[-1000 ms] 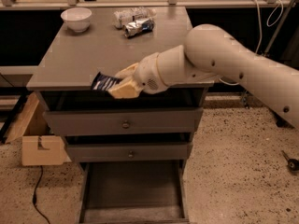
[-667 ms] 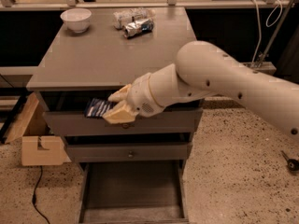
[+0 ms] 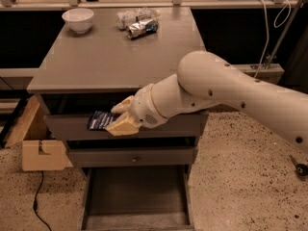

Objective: Place rxbar blueberry into bottom drawer

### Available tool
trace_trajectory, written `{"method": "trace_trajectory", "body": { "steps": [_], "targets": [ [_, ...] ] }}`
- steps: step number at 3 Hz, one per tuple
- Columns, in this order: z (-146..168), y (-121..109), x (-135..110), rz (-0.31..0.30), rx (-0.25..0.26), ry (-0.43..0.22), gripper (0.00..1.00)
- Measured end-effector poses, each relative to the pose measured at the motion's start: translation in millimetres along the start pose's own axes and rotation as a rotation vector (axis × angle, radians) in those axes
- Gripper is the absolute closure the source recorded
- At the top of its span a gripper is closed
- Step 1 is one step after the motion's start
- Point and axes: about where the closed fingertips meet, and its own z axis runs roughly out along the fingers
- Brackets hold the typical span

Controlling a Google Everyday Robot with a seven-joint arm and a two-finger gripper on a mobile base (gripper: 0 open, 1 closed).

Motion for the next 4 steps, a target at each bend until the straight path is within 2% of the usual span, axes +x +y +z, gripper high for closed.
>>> {"method": "trace_trajectory", "body": {
  "steps": [1, 2, 3, 4],
  "targets": [
    [32.3, 4.4, 39.8, 0.014, -0.078, -0.008, 1.00],
    [77.2, 12.0, 102.8, 0.053, -0.173, -0.052, 1.00],
    [77.3, 12.0, 102.9, 0.053, -0.173, -0.052, 1.00],
    [87.9, 9.2, 135.3, 0.118, -0.170, -0.058, 1.00]
  ]
}}
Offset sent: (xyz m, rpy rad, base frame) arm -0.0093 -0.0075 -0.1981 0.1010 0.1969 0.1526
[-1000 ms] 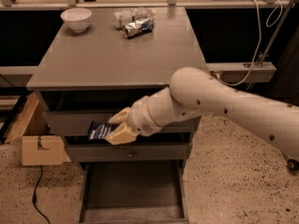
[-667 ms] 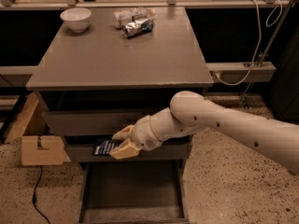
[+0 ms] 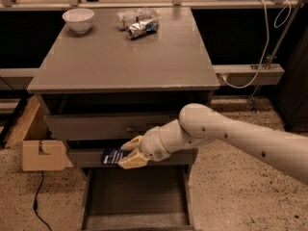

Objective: Place rxbar blueberry into bottom drawer

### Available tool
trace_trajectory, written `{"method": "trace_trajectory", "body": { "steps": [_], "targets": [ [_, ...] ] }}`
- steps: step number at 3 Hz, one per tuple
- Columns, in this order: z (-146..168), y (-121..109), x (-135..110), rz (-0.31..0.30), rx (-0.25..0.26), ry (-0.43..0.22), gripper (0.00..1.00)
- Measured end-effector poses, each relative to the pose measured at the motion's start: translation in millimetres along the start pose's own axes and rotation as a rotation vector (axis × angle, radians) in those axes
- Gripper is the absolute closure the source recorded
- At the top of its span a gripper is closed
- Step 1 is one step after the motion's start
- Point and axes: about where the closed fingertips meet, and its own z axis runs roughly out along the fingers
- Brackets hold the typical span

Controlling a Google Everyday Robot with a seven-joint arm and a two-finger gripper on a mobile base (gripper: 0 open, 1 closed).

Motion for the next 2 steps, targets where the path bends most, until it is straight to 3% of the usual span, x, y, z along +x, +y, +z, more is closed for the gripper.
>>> {"method": "trace_trajectory", "body": {
  "steps": [1, 2],
  "targets": [
    [21.8, -20.5, 87.1, 0.111, 0.043, -0.014, 1.00],
    [50.8, -33.5, 153.2, 0.189, 0.054, -0.022, 1.00]
  ]
}}
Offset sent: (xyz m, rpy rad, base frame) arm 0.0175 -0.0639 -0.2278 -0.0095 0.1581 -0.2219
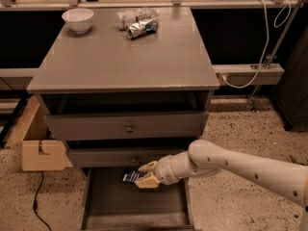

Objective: Place rxbar blueberry into bottom drawer

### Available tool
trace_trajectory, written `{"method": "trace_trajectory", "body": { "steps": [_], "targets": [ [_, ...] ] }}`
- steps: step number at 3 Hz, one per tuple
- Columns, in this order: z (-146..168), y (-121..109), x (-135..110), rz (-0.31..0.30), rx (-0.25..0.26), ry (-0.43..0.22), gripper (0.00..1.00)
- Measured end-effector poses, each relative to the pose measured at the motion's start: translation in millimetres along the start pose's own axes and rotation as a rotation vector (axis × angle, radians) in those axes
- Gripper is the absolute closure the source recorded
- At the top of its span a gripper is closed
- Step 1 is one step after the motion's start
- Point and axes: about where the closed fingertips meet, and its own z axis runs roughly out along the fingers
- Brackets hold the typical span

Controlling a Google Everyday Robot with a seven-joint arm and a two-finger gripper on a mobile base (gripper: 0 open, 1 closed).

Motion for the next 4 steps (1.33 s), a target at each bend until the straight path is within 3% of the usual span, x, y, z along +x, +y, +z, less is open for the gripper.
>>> {"method": "trace_trajectory", "body": {
  "steps": [1, 2, 3, 4],
  "targets": [
    [1.1, -0.8, 1.9, -0.001, -0.003, -0.002, 1.00],
    [17.6, -13.1, 30.4, -0.011, -0.055, -0.033, 1.00],
    [58.1, -37.4, 100.5, 0.019, -0.129, -0.067, 1.00],
    [87.9, -54.5, 141.8, 0.059, -0.109, -0.063, 1.00]
  ]
}}
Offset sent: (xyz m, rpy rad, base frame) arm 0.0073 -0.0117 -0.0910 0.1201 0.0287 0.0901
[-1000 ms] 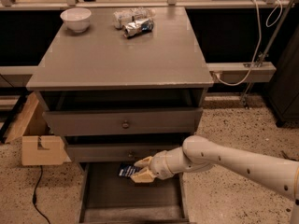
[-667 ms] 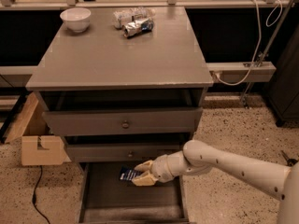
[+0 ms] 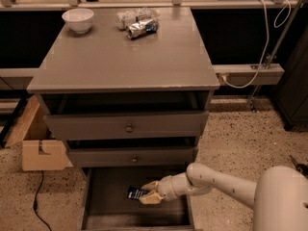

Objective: Place rxbar blueberry into bottom drawer

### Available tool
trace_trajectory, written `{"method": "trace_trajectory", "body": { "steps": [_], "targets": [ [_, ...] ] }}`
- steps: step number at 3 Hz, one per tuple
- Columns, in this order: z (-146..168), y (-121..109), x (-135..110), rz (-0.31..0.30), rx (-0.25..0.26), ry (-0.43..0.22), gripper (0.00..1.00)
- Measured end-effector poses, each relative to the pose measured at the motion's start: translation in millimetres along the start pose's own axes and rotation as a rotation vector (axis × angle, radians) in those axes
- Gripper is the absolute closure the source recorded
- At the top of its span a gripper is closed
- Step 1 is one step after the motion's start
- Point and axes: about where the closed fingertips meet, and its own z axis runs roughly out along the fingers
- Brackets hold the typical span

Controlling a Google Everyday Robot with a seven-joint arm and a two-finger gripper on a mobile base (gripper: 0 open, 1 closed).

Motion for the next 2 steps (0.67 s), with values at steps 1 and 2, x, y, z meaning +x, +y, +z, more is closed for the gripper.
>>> {"method": "trace_trajectory", "body": {
  "steps": [1, 2],
  "targets": [
    [17.9, -19.7, 32.9, 0.045, 0.071, 0.008, 1.00],
    [26.8, -41.2, 58.7, 0.096, 0.157, -0.008, 0.82]
  ]
}}
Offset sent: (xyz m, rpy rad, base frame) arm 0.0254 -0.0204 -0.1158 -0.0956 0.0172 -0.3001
